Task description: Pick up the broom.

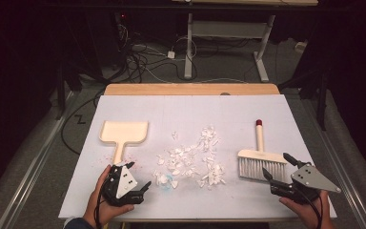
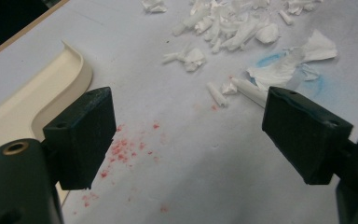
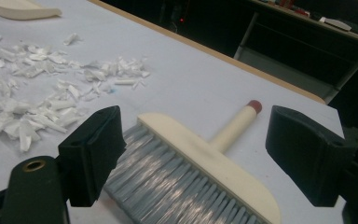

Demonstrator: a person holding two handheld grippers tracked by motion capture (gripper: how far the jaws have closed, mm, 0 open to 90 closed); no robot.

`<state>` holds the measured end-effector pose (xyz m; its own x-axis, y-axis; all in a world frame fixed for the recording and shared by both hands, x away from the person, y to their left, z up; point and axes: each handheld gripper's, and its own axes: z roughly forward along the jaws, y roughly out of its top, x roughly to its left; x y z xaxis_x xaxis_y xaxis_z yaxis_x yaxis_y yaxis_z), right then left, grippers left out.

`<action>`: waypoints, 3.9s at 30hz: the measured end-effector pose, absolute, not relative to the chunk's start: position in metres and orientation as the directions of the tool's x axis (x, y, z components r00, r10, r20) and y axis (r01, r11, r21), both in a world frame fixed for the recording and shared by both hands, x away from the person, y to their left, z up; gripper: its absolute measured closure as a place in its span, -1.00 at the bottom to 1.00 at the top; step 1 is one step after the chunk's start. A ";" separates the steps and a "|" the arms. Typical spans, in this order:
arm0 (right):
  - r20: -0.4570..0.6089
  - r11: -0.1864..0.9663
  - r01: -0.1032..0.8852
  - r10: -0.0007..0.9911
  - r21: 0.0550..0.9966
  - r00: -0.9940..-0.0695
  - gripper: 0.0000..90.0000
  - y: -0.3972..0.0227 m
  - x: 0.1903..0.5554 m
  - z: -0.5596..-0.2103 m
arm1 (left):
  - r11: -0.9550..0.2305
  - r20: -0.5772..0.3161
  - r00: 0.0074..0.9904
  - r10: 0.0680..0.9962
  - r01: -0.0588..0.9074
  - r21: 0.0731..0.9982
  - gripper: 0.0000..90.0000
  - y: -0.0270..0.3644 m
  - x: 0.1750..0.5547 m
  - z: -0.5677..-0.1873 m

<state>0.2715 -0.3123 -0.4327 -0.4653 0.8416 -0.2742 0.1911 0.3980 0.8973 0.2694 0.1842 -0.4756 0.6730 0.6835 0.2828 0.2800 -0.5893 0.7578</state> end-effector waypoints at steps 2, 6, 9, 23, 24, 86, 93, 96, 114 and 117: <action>-0.272 0.398 0.198 0.843 0.896 -0.464 -0.56 -0.313 0.272 -0.433 | -0.591 0.286 0.673 0.683 0.278 0.757 -0.63 0.185 0.268 -0.475; -0.281 0.402 0.187 0.841 0.896 -0.462 -0.55 -0.312 0.272 -0.431 | -0.594 0.291 0.675 0.678 0.269 0.758 -0.63 0.184 0.267 -0.475; -0.294 0.414 0.182 0.837 0.892 -0.462 -0.56 -0.309 0.274 -0.430 | -0.605 0.297 0.680 0.671 0.271 0.749 -0.63 0.185 0.266 -0.476; -0.314 0.442 0.247 0.849 0.862 -0.424 -0.55 -0.307 0.300 -0.428 | -0.600 0.293 0.679 0.674 0.271 0.753 -0.63 0.186 0.264 -0.477; -0.316 0.445 0.255 0.850 0.858 -0.421 -0.55 -0.306 0.303 -0.428 | -0.605 0.296 0.681 0.670 0.270 0.749 -0.63 0.185 0.264 -0.476; -0.015 0.325 0.637 0.897 0.699 -0.441 0.58 -0.310 0.425 -0.436 | -0.617 0.286 0.696 0.659 0.282 0.735 -0.61 0.185 0.264 -0.479; -0.018 0.302 0.505 0.871 0.809 -0.490 0.58 -0.316 0.392 -0.407 | -0.577 0.253 0.696 0.672 0.278 0.768 -0.61 0.182 0.263 -0.473; -0.018 0.286 0.470 0.868 0.835 -0.496 0.58 -0.320 0.379 -0.398 | -0.551 0.238 0.699 0.674 0.262 0.792 -0.61 0.177 0.264 -0.465; -0.071 0.264 0.278 0.830 0.924 -0.554 0.58 -0.293 0.328 -0.353 | -0.456 0.151 0.846 0.511 0.118 0.882 -0.57 0.056 0.278 -0.415; -0.084 0.275 0.252 0.812 0.928 -0.578 0.58 -0.281 0.320 -0.349 | -0.420 0.104 0.881 0.462 0.114 0.900 -0.56 0.015 0.282 -0.408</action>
<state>0.3198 -0.2805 -0.3489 -0.5782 0.8116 -0.0840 0.2516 0.2753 0.9279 0.2817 0.0149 -0.4078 0.8810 0.4616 0.1038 0.1141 -0.4202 0.9002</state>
